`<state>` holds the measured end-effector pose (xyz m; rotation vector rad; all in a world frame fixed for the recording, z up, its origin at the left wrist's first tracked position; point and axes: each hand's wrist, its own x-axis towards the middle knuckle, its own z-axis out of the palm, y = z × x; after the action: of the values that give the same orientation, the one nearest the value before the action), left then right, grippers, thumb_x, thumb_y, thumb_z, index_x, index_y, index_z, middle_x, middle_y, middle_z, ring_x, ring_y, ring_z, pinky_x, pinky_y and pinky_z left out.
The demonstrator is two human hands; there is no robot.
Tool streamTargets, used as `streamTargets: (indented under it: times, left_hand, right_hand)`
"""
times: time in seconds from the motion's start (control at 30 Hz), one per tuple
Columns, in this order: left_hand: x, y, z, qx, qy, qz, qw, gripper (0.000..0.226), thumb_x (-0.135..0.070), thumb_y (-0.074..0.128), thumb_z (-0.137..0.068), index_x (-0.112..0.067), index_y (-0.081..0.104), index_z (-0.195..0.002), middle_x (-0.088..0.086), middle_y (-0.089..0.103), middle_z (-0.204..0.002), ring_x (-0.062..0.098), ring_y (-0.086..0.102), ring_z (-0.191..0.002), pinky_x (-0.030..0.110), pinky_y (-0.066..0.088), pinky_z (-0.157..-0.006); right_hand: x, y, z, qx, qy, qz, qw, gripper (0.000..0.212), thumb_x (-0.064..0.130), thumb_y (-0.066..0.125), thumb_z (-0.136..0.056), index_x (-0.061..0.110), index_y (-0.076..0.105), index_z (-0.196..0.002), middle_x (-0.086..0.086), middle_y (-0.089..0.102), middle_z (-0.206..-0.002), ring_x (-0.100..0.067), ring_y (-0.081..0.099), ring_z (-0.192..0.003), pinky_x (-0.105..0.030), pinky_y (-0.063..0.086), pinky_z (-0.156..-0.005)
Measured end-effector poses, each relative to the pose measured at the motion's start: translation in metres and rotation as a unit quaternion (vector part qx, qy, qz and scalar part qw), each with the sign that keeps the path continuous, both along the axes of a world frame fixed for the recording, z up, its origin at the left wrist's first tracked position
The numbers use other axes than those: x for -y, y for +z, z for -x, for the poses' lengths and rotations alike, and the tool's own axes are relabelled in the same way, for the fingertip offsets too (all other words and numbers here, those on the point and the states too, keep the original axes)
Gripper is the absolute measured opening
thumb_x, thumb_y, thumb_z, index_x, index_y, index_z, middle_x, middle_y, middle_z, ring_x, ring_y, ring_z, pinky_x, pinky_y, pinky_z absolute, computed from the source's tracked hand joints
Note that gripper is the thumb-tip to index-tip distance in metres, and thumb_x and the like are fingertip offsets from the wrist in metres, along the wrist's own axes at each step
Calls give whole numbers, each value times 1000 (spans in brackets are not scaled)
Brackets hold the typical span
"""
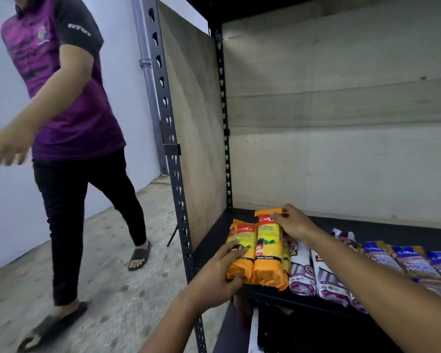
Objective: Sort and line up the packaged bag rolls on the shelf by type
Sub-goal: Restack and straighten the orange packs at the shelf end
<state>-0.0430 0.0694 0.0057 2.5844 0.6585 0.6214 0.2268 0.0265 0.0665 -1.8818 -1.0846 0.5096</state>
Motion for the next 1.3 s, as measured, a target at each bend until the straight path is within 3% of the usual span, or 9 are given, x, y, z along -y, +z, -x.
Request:
streamTargets:
  times: [0.1, 0.27, 0.37, 0.47, 0.6, 0.7, 0.87, 1.03, 1.3]
  left_hand:
    - [0, -1, 1, 6, -5, -5, 1000, 63, -38, 56, -91, -43, 30, -149, -27, 13, -156, -7, 23, -136, -5, 18, -93]
    - [-2, 0, 2, 5, -10, -1, 1000, 69, -39, 59, -87, -41, 30, -149, -25, 14, -156, -4, 22, -139, -2, 18, -97]
    - [-4, -3, 2, 12, -13, -2, 1000, 71, -50, 63, -86, -42, 30, -149, -28, 13, -155, -5, 23, -138, -1, 20, -97]
    - [-5, -2, 1, 19, -24, -17, 999, 73, -65, 59, -85, -43, 30, -149, -26, 12, -155, -6, 20, -139, 10, 25, -106]
    - [-10, 1, 2, 31, -39, -10, 999, 65, -53, 63, -89, -46, 35, -147, -23, 15, -157, -3, 22, -142, 20, 31, -112]
    - [-14, 6, 2, 14, -30, -15, 999, 55, -40, 63, -92, -46, 42, -143, -23, 21, -156, 1, 25, -142, 31, 33, -115]
    - [-18, 14, -4, 22, -27, 29, 999, 49, -29, 63, -94, -45, 50, -138, -30, 22, -155, 3, 24, -143, 27, 33, -112]
    - [-19, 7, -5, 52, -47, 107, 992, 50, -31, 64, -93, -51, 49, -136, -34, 23, -152, 7, 29, -143, 38, 46, -105]
    - [-15, 3, -2, 38, -45, 77, 995, 60, -44, 72, -85, -57, 43, -137, -21, 12, -158, 2, 23, -141, 19, 41, -103]
  right_hand:
    - [-2, -9, 1, -40, -9, 23, 999, 55, 46, 64, -91, 21, 43, -136, -8, 62, -119, -25, 66, -98, -41, 60, -77]
    - [-1, -9, 11, 192, 16, 90, 977, 75, 59, 63, -86, 28, 32, -148, -15, 40, -146, -36, 48, -128, -45, 50, -97]
    - [13, -2, 22, 231, 1, 81, 970, 77, 64, 56, -87, 26, 33, -149, -13, 32, -150, -34, 31, -140, -49, 41, -107]
    - [44, 2, 39, 237, 68, 69, 967, 73, 64, 50, -90, 28, 33, -150, -9, 34, -153, -29, 31, -141, -47, 37, -110]
    - [84, -11, 62, 225, 170, 124, 951, 96, 80, 52, -77, 41, 10, -155, 5, 0, -165, -24, 7, -151, -49, 23, -118]
    - [90, -26, 71, 294, 174, 159, 926, 102, 73, 58, -79, 42, -4, -154, 8, -19, -163, -21, -12, -151, -48, 14, -120]
    - [85, -33, 76, 296, 139, 122, 937, 86, 55, 58, -91, 36, 4, -156, 7, -13, -165, -23, 6, -151, -50, 29, -116]
    - [81, -27, 80, 293, 128, 99, 942, 80, 55, 54, -94, 35, 8, -156, 8, -6, -165, -24, 14, -150, -48, 30, -114]
    - [80, -35, 83, 305, 132, 138, 933, 95, 70, 51, -86, 42, -11, -152, 7, -21, -163, -29, 9, -151, -56, 32, -112]
